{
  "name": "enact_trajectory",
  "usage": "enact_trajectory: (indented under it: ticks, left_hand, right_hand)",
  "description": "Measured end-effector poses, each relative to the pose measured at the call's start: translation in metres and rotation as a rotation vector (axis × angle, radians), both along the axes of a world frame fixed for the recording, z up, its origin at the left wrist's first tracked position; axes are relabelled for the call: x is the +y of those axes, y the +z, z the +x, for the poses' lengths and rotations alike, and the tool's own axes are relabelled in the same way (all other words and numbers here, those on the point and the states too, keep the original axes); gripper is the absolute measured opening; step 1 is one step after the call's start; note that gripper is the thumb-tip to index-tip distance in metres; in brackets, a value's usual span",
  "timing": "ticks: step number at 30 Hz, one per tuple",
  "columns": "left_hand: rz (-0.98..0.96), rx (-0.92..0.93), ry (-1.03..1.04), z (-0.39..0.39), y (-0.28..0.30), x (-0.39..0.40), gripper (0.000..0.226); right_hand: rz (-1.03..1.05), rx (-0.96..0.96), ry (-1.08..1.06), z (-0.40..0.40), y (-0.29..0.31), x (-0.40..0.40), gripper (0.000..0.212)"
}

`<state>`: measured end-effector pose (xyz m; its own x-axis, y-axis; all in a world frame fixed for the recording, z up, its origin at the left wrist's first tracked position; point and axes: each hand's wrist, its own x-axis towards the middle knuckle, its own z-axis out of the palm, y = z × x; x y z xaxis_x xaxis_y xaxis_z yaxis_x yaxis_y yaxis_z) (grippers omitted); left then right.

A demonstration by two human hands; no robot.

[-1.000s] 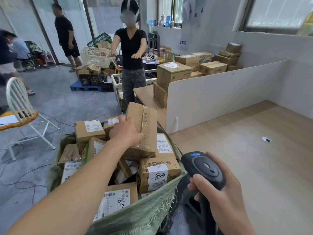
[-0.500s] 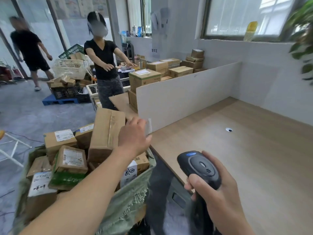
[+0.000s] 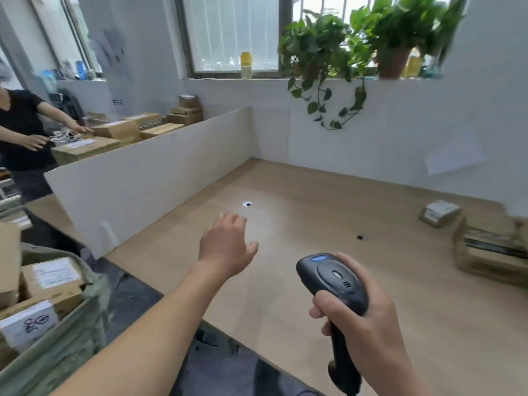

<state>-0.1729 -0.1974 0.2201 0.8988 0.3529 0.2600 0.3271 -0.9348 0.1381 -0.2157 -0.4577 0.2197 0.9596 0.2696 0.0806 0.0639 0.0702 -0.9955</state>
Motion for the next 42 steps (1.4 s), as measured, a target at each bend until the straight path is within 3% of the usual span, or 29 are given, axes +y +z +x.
enact_trajectory:
  ticks: [9,20,25,33,42]
  left_hand:
    - [0.022,0.035,-0.32,0.107,0.001,-0.161,0.061]
    - [-0.005,0.052,-0.67,0.246,-0.01,-0.3,0.06]
    - [0.018,0.094,-0.814,0.301,-0.02,-0.352,0.062]
    - [0.029,0.207,-0.895,0.366,-0.046,-0.422,0.061]
    - [0.05,0.381,-0.797,0.461,-0.11,-0.51,0.069]
  right_hand:
    - [-0.016,0.004,-0.313,0.029,0.004,-0.144,0.076]
    - [-0.044,-0.017,-0.648,0.086,0.005,-0.229,0.066]
    - [-0.06,-0.016,-0.741,0.119,-0.003,-0.25,0.084]
    - [0.028,0.076,-0.798,0.175,-0.026,-0.297,0.082]
    - [0.074,0.234,-0.69,0.271,-0.073,-0.395,0.091]
